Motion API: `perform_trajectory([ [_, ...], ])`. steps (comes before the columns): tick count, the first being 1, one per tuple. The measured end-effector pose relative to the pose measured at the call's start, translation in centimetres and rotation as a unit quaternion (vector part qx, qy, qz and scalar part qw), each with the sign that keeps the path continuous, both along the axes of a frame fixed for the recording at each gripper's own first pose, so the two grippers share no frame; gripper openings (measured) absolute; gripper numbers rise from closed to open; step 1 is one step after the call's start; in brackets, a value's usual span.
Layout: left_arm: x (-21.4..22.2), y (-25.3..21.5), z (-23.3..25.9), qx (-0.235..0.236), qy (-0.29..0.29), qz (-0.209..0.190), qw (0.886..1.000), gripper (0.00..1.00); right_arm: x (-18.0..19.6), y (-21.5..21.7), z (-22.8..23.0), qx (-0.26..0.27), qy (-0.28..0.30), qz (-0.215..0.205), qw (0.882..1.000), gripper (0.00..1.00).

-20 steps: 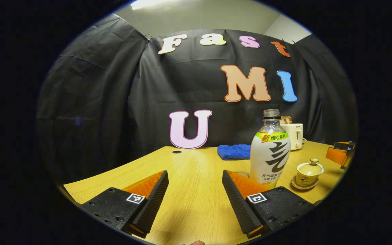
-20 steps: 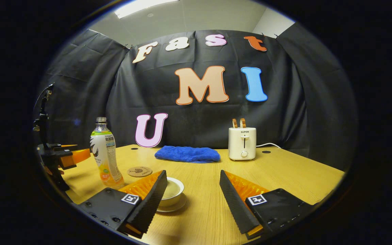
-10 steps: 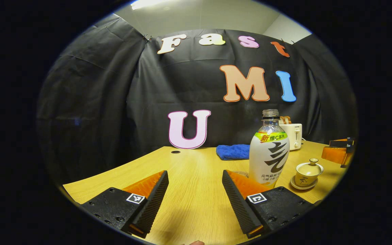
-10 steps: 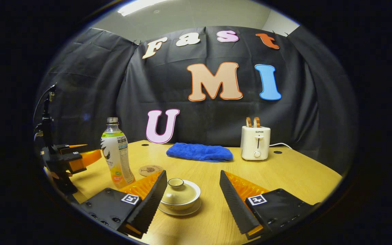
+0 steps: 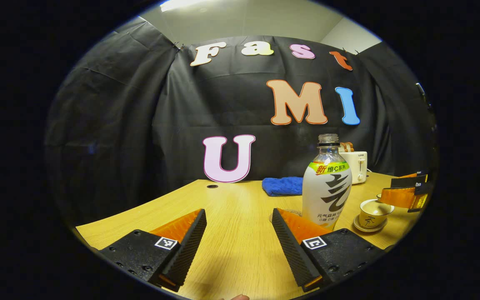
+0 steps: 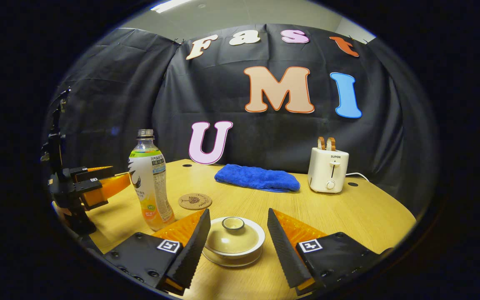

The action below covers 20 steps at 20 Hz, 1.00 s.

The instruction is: Open the teacup lid with one hand, grasp the water bottle and pour water into the teacup with the other hand; after pouring, place the water bottle on the coaster and then close the teacup lid.

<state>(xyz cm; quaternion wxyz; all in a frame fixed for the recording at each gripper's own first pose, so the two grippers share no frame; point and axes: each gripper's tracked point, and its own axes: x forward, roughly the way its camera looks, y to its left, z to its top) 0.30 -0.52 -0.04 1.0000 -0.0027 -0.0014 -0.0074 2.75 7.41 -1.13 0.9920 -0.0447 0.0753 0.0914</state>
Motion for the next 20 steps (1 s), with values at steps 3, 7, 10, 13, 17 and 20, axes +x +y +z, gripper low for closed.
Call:
perform_trajectory([
  [3, 0.0, 0.1, 0.1, 0.000, 0.000, 0.001, 1.000, 0.93, 0.5, 0.1, -0.5, -0.020, 0.003, -0.005, 1.000, 0.77],
  [7, 0.0, 0.0, 0.0, 0.000, 0.000, 0.002, 1.000, 0.93, 0.9, 0.7, -1.7, -0.031, 0.028, -0.001, 0.999, 0.65],
  [10, 0.0, 0.0, 0.0, 0.000, 0.000, 0.002, 1.000, 0.93, 1.3, 0.8, -1.8, -0.034, 0.033, 0.000, 0.999, 0.58],
  [13, 0.0, 0.0, 0.0, 0.000, 0.001, 0.002, 1.000, 0.93, 1.3, 1.0, -2.1, -0.042, 0.041, 0.004, 0.998, 0.44],
  [17, 0.0, 0.0, 0.0, 0.000, 0.001, 0.003, 1.000, 0.93, 1.3, 1.1, -2.0, -0.048, 0.038, 0.007, 0.998, 0.41],
  [20, 0.0, 0.0, 0.0, 0.000, 0.001, 0.002, 1.000, 0.93, 1.2, 0.9, -2.0, -0.038, 0.036, 0.004, 0.999, 0.32],
])
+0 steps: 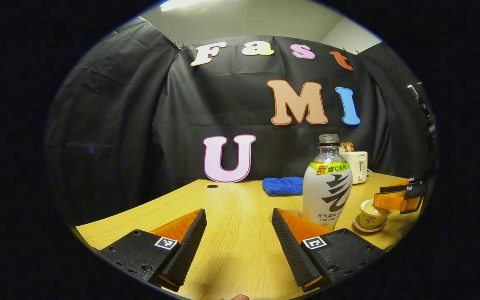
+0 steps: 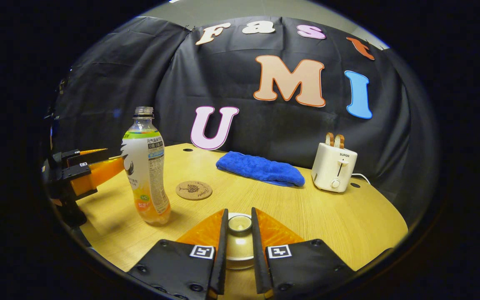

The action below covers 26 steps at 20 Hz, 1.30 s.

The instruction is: Open the teacup lid with one hand, grasp the water bottle and pour water into the teacup with the other hand; after pouring, place the water bottle on the coaster and then close the teacup lid.

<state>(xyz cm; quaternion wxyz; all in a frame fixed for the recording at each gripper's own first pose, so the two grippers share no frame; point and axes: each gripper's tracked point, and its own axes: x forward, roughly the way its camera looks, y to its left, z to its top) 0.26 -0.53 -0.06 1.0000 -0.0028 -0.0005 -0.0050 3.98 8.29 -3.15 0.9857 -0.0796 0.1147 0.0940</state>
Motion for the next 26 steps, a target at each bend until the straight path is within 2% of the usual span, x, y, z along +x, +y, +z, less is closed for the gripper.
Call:
perform_trajectory([
  [1, 0.0, -0.1, 0.1, 0.000, -0.001, -0.001, 1.000, 0.93, 0.2, -0.2, 0.1, 0.007, -0.003, -0.003, 1.000, 0.33],
  [2, 0.1, -0.1, 0.1, -0.001, -0.001, -0.003, 1.000, 0.93, 0.0, -0.3, 0.2, 0.017, -0.008, -0.008, 1.000, 0.29],
  [5, 0.1, -0.1, 0.0, -0.001, 0.000, -0.004, 1.000, 0.93, 0.1, -0.1, 0.0, 0.028, -0.009, -0.005, 1.000, 0.25],
  [7, 0.1, -0.3, 0.0, 0.000, 0.000, -0.006, 1.000, 0.93, -0.1, 0.0, 0.1, 0.028, -0.012, -0.001, 1.000, 0.29],
  [8, 0.0, -0.3, 0.0, 0.000, 0.001, -0.007, 1.000, 0.93, -0.2, 0.2, 0.2, 0.027, -0.013, 0.001, 1.000, 0.27],
  [13, -0.3, -1.1, 0.0, 0.011, 0.001, -0.025, 1.000, 0.93, -0.6, -0.2, 1.4, 0.043, -0.029, 0.004, 0.999, 0.25],
  [14, -0.5, -1.4, 0.0, 0.014, 0.001, -0.030, 0.999, 0.93, -0.6, -0.6, 1.7, 0.048, -0.031, 0.002, 0.998, 0.29],
  [17, -1.2, -2.0, -0.1, 0.025, 0.003, -0.042, 0.999, 0.93, -0.8, -1.8, 2.6, 0.059, -0.038, -0.005, 0.998, 0.27],
  [18, -1.2, -2.0, -0.1, 0.025, 0.006, -0.044, 0.999, 0.93, -0.8, -2.3, 2.9, 0.057, -0.041, -0.009, 0.997, 0.29],
  [26, -3.1, -6.7, -0.9, 0.013, 0.033, -0.122, 0.992, 0.93, -1.2, -4.3, 4.4, 0.078, -0.053, -0.013, 0.995, 0.24],
])
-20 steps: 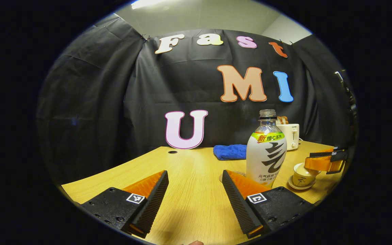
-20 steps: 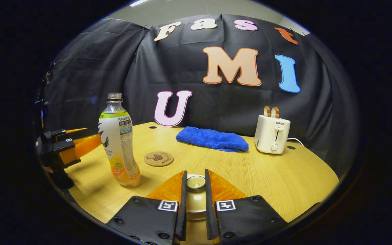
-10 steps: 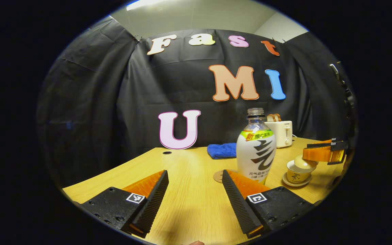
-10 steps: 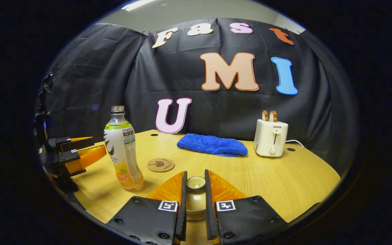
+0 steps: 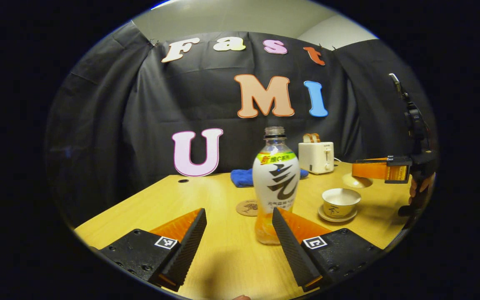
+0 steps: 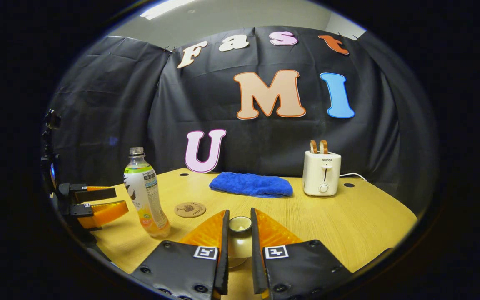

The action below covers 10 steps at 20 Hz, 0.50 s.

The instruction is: Open the teacup lid with one hand, grasp the water bottle and pour water into the teacup with the other hand; after pouring, place the water bottle on the coaster and then close the teacup lid.

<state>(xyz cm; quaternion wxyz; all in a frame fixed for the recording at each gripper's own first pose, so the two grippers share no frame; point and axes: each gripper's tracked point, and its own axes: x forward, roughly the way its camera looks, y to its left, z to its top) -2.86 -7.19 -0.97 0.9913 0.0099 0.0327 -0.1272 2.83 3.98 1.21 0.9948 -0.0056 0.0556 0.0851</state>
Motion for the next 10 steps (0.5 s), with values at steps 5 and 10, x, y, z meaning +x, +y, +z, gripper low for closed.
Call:
perform_trajectory([
  [5, 0.1, -2.0, 0.0, -0.002, 0.007, -0.023, 1.000, 0.93, -0.1, -1.2, 1.3, 0.007, -0.010, -0.006, 1.000, 0.27],
  [10, 0.9, -3.5, -0.3, -0.004, 0.017, -0.039, 0.999, 0.93, -0.5, -2.0, 2.3, 0.006, -0.019, -0.009, 1.000, 0.29],
])
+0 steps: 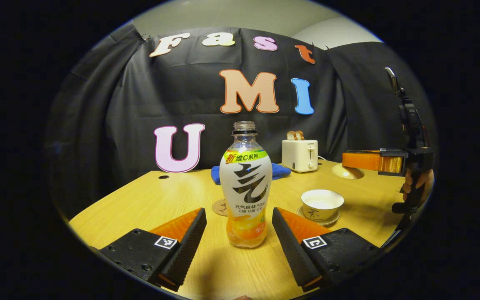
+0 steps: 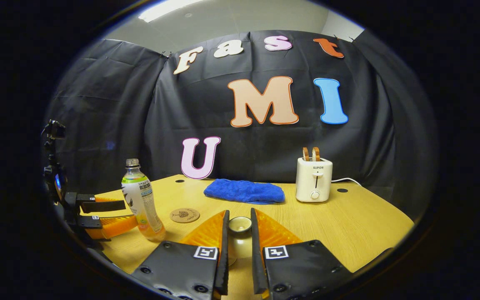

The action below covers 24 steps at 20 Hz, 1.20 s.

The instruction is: Open the teacup lid with one hand, grasp the water bottle and pour water into the teacup with the other hand; after pouring, place the water bottle on the coaster and then close the teacup lid.

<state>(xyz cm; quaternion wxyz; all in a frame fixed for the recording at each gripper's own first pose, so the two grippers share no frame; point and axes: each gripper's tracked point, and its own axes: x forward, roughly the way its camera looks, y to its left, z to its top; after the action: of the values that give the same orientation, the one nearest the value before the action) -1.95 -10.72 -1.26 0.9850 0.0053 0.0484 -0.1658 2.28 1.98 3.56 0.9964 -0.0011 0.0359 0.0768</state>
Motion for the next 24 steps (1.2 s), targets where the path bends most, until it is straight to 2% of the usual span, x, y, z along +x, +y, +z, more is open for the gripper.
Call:
perform_trajectory([
  [8, 2.0, -0.9, -0.5, -0.004, 0.018, 0.000, 1.000, 0.92, -0.2, -1.7, 0.9, 0.009, -0.007, -0.012, 1.000, 0.26],
  [20, 3.6, -1.5, -0.6, 0.005, 0.019, 0.007, 1.000, 0.64, -0.6, -2.3, 1.4, 0.012, -0.011, -0.014, 1.000, 0.26],
  [24, 3.8, -1.5, -0.8, 0.050, 0.018, 0.004, 0.999, 0.57, -0.8, -2.8, 2.2, 0.014, -0.019, -0.018, 1.000, 0.26],
])
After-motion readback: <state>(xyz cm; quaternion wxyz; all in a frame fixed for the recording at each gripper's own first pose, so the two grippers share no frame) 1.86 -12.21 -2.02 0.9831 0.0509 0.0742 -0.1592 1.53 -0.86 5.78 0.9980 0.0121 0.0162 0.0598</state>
